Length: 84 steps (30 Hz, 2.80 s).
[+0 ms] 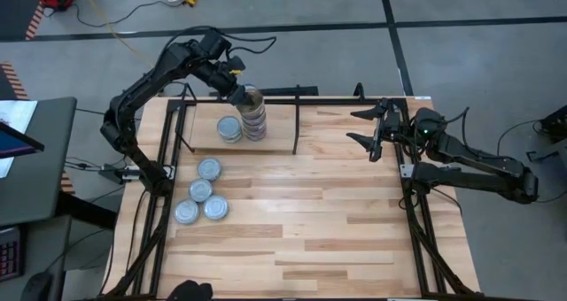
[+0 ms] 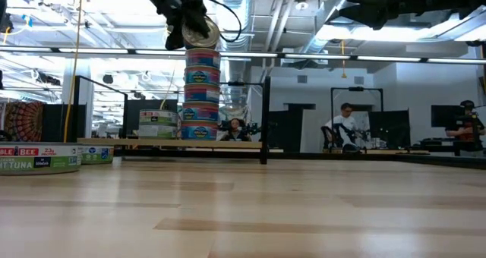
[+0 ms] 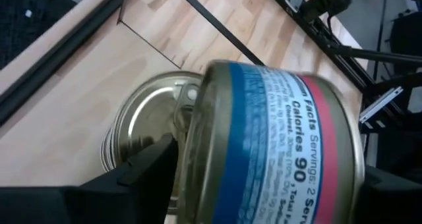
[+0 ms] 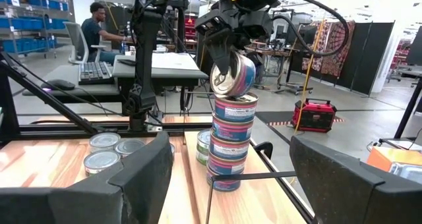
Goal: Stack canned seafood by type on shelf
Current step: Stack the blue pink tuna can on top of the blue pink tuna cans on the shelf
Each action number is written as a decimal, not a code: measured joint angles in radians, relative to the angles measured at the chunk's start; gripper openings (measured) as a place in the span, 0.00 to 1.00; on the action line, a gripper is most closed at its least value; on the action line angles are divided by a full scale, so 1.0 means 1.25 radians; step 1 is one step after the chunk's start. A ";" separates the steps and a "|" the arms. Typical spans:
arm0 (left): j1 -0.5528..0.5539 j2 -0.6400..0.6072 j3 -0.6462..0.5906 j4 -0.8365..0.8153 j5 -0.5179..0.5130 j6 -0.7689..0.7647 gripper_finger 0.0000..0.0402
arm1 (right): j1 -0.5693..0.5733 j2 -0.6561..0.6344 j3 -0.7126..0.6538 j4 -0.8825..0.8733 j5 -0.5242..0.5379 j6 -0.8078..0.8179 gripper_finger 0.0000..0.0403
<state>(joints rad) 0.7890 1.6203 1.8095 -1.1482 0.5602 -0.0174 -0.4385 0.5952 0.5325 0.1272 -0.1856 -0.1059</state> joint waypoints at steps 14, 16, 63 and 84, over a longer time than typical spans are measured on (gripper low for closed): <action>0.022 0.000 0.001 0.003 0.035 0.019 0.60 | 0.000 0.000 0.000 0.008 0.000 0.000 0.82; 0.022 0.000 0.001 0.004 0.053 0.017 0.53 | 0.000 0.000 0.000 0.010 0.000 0.000 0.82; 0.068 0.063 0.001 0.032 0.207 -0.064 0.72 | -0.001 0.052 0.000 0.046 0.000 0.000 0.82; 0.059 0.063 0.072 -0.034 0.016 0.035 0.78 | 0.000 0.052 0.000 0.048 0.000 0.000 0.82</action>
<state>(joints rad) 0.8623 1.6997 1.8992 -1.1912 0.5804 0.0260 -0.4389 0.6601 0.5327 0.1871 -0.1857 -0.1062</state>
